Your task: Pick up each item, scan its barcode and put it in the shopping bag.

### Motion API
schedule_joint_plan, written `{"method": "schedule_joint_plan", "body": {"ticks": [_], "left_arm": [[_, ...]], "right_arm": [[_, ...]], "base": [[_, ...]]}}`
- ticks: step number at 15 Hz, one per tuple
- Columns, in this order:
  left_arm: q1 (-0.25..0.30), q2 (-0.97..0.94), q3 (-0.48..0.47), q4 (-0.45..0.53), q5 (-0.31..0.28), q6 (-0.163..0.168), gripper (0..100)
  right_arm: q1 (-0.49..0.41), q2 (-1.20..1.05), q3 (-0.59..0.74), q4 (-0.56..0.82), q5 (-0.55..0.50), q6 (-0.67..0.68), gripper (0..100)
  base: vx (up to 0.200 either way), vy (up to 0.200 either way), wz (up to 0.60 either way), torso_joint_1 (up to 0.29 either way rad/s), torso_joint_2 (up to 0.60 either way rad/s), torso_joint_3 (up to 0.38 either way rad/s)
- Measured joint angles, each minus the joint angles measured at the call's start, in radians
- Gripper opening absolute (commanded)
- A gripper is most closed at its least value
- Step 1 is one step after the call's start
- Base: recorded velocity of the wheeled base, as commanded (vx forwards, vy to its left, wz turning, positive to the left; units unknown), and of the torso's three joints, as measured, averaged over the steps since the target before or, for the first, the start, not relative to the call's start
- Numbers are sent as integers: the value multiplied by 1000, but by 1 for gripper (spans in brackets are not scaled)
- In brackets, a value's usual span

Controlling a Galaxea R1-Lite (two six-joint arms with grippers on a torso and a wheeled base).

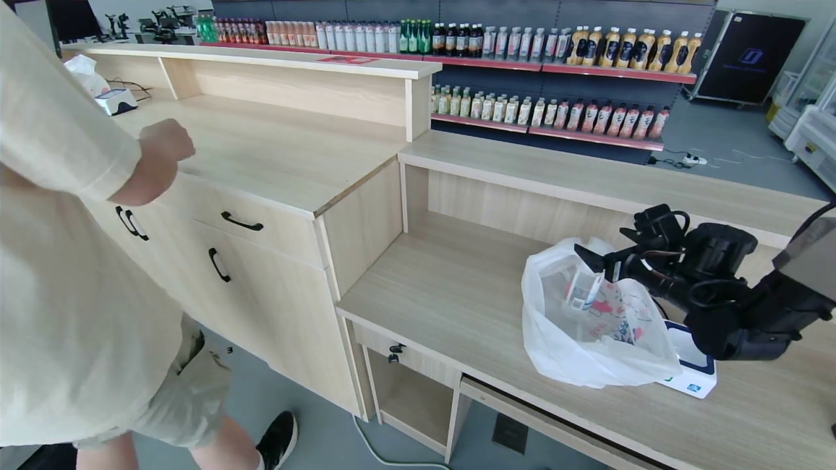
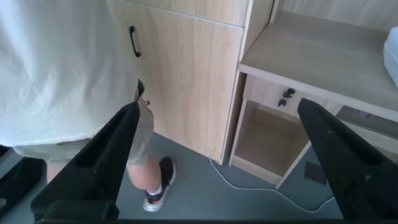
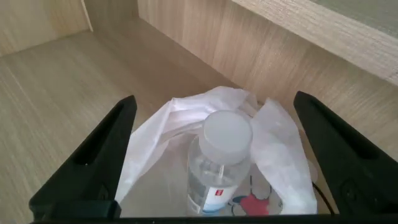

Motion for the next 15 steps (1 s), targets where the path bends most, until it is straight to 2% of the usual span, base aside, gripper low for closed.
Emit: {"method": "schedule_joint_plan", "body": {"ticks": [3,4,6,9,11,13,15], "left_arm": [[-1,0,0,0,0,1,100],[-1,0,0,0,0,1,100],[-1,0,0,0,0,0,100],[0,0,0,0,0,0,100],[-2,0,0,0,0,0,100],[-1,0,0,0,0,0,100],[-1,0,0,0,0,0,100]], "right_arm": [[-24,-245,250,17,-5,-7,100],[-41,-326,296,48,-6,-14,100],[-119,-470,351,163,-22,-67,100],[-300,-617,368,309,-89,-110,100],[-423,-676,355,431,-187,-85,100],[-513,-713,304,617,-247,-52,100],[-572,-726,250,696,-304,-26,100]], "base": [[0,0,0,0,0,0],[0,0,0,0,0,0],[0,0,-600,2,2,2],[0,0,-600,-4,1,5],[0,0,-600,5,5,5],[0,0,-600,2,-2,2],[0,0,-600,0,2,7]]}}
